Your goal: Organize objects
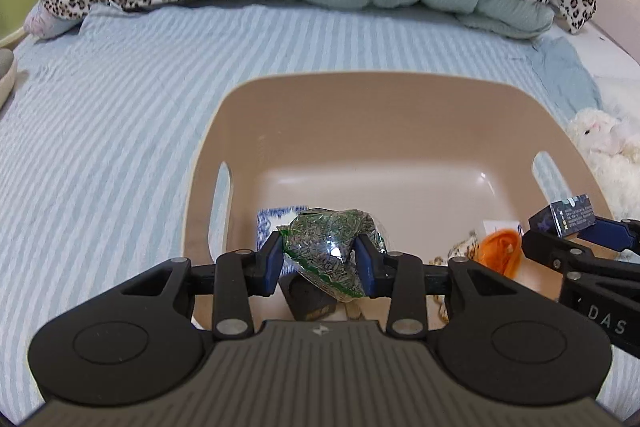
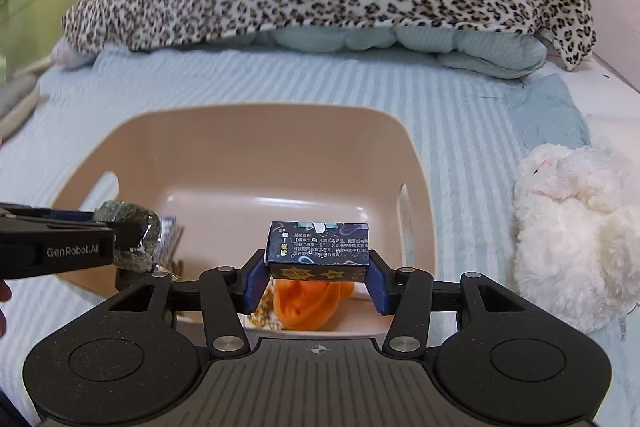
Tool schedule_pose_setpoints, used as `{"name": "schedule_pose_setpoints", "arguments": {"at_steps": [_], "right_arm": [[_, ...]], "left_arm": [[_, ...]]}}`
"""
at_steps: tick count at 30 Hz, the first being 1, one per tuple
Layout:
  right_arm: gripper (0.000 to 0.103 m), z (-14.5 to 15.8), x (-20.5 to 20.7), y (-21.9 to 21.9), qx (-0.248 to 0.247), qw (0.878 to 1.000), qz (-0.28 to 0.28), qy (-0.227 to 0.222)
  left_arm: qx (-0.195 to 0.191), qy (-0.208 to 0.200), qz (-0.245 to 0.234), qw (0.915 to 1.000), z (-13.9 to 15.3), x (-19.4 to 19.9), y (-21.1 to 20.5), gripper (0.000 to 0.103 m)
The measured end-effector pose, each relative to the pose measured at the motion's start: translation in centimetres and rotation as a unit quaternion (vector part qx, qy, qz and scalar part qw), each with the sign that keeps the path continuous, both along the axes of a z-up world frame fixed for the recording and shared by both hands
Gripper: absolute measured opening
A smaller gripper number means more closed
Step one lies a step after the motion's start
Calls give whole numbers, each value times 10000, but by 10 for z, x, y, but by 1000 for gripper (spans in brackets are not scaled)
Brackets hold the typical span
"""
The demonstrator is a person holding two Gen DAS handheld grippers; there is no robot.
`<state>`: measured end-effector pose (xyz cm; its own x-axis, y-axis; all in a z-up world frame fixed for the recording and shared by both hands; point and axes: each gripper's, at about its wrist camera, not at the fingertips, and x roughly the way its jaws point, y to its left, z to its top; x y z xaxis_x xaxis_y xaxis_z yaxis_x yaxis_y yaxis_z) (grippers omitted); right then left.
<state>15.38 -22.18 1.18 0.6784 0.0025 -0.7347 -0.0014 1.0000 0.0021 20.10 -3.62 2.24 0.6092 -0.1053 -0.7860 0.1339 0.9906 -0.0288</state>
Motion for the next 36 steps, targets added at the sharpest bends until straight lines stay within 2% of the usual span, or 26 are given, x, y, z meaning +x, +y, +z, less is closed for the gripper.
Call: {"name": "schedule_pose_setpoints", "arguments": {"at_steps": [3,4,6,7,8,10,18,26,31,36], "right_arm": [[65,7,-4,1,-15,10000,7,-58],[68,10,-7,1,7,9999,6,-103],[79,19,-10,0,43,9998,-16,-192],[80,23,-12,-1,55,9997,-27,-238],[81,28,-15,-1,66,9996,-26,-267],[87,35,-18,-2,86,9996,-25,-284],[99,52,-45,5,-94,9995,59,-310],[102,57,-72,9,-21,9997,125,-200],[102,60,-90,10,7,9997,139,-210],[102,69,-108,14,-84,9993,170,-315]], "left_arm": [[-7,-23,-91,10000,5,-5,2,42],[6,-66,-102,9999,9,-7,3,47],[-16,-129,-82,9999,18,-12,4,66],[-44,-178,-46,9998,23,-14,5,80],[-70,-245,-14,9997,27,-18,7,85],[-88,-342,3,9994,35,-23,9,89],[9,-450,29,9990,48,-44,18,90],[-36,-403,79,9991,49,-70,31,90],[131,-541,-28,9984,55,-89,31,90],[-1,-615,-117,9980,62,-110,30,90]]}}
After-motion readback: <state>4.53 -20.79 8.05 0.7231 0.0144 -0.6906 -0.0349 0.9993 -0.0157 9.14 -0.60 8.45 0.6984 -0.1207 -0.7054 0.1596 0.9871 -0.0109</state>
